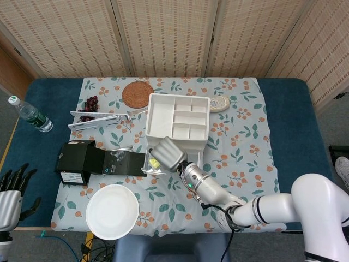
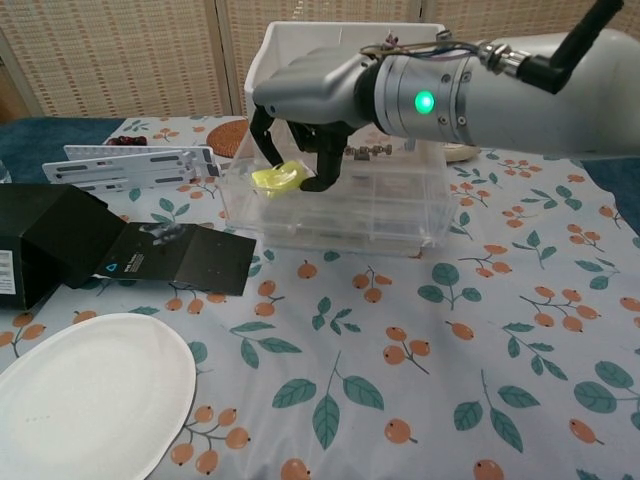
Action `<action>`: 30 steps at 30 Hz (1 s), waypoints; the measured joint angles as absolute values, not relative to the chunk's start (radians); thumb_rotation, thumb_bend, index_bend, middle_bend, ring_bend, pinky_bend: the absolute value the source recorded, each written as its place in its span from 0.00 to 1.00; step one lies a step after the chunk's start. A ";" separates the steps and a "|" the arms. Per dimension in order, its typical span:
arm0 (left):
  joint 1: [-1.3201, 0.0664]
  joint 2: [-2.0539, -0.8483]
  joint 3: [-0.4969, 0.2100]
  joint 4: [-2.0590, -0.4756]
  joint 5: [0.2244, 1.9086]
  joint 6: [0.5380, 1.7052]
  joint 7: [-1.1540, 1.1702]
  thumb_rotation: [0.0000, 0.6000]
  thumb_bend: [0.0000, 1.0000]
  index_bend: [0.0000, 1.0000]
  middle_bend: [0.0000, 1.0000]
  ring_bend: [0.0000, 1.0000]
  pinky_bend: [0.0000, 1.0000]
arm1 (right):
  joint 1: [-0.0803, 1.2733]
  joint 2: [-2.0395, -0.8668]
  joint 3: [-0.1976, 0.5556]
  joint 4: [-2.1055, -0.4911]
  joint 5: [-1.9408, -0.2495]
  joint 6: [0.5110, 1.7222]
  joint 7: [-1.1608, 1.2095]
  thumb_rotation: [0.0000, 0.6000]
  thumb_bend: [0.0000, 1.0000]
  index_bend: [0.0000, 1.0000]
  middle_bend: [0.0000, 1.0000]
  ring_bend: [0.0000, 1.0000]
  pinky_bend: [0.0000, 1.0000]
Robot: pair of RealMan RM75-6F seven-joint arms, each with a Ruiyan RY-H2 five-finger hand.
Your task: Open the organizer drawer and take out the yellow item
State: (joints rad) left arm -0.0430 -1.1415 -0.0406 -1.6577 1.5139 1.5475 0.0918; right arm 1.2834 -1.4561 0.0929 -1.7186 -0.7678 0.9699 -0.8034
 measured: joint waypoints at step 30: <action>-0.078 -1.146 -0.051 -1.694 1.543 1.531 0.124 1.00 0.32 0.15 0.07 0.12 0.06 | 0.855 -0.989 0.025 -2.025 -1.123 1.214 -0.462 1.00 0.49 0.63 1.00 1.00 1.00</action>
